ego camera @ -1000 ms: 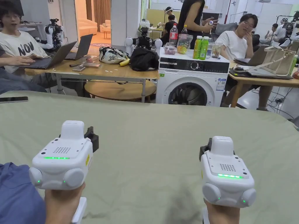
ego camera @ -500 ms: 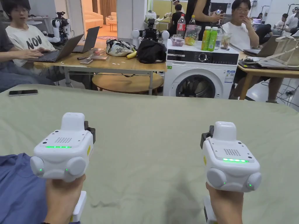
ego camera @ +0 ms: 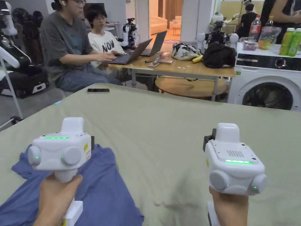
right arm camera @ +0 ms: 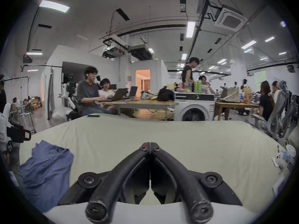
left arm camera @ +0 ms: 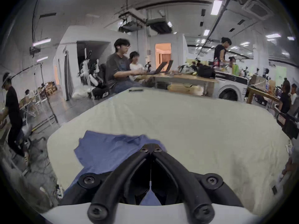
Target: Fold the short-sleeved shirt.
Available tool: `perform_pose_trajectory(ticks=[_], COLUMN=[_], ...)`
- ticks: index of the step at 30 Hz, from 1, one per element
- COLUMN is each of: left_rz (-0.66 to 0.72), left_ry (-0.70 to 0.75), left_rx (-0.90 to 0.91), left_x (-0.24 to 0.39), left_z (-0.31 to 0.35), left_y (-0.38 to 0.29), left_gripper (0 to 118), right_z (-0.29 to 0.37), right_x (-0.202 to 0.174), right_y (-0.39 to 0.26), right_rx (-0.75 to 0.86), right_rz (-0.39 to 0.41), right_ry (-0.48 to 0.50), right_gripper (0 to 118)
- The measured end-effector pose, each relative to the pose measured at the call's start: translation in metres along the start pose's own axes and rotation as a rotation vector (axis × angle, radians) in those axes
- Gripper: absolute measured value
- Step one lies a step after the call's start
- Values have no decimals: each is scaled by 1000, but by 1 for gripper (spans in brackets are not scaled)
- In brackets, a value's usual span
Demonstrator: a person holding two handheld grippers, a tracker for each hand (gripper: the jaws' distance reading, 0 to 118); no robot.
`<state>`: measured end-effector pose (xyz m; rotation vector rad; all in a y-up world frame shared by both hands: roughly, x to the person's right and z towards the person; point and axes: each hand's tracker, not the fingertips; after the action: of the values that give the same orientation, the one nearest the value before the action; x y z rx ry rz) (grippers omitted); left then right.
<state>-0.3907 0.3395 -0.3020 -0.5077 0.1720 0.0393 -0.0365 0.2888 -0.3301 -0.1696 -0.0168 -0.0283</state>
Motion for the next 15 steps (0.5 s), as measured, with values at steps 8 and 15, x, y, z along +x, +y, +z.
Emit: perform_pose_trajectory(ticks=[8, 15], left_rz=[108, 172], left_ry=[-93, -192], left_rx=[-347, -512], left_x=[-80, -83], left_z=[-34, -78], left_y=[-13, -46], left_gripper=[25, 87], right_z=[-6, -6], right_x=[-45, -50], right_y=[-13, -29], right_rx=[-55, -73], right_rz=[7, 96], right_ry=[137, 147], right_gripper=[0, 0])
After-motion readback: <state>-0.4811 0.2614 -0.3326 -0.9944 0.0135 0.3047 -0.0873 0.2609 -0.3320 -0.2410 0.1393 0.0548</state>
